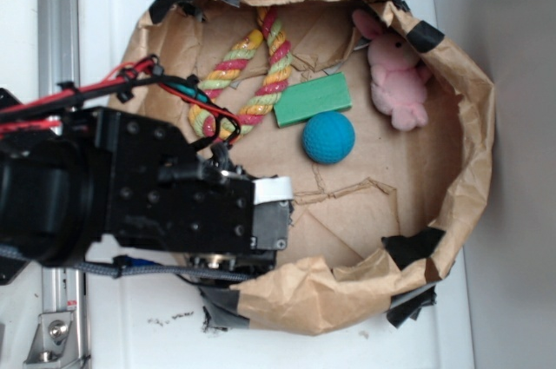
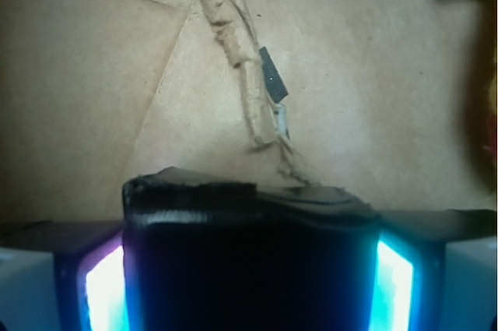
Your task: Grab the black box.
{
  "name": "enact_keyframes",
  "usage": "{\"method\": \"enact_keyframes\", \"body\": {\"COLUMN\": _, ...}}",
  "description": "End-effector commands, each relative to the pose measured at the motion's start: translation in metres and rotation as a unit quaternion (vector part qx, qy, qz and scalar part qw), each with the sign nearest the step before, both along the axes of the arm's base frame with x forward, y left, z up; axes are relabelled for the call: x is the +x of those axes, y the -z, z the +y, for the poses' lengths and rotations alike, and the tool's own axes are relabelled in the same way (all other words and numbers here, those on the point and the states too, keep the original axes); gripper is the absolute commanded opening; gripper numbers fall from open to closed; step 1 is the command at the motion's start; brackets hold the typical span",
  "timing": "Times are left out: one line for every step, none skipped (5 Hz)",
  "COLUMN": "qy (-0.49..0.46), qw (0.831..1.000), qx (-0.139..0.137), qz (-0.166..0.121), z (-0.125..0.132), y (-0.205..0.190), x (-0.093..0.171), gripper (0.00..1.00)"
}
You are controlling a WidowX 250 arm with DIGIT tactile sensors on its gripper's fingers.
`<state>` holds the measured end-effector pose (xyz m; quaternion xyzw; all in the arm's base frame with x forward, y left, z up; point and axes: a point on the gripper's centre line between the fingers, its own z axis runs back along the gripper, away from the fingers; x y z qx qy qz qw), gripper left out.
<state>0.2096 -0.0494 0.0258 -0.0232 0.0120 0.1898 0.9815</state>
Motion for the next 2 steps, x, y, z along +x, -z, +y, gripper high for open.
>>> {"method": "enact_keyframes", "body": {"qy": -0.005, "qw": 0.993, "qx": 0.055, "qz": -0.106, "z": 0.055, "y": -0.043, "x": 0.021, "gripper": 0.0}}
{"method": "enact_keyframes", "body": {"qy": -0.019, "qw": 0.987, "qx": 0.085, "qz": -0.134, "z": 0.077, "y": -0.09, "x": 0.031, "gripper": 0.0}}
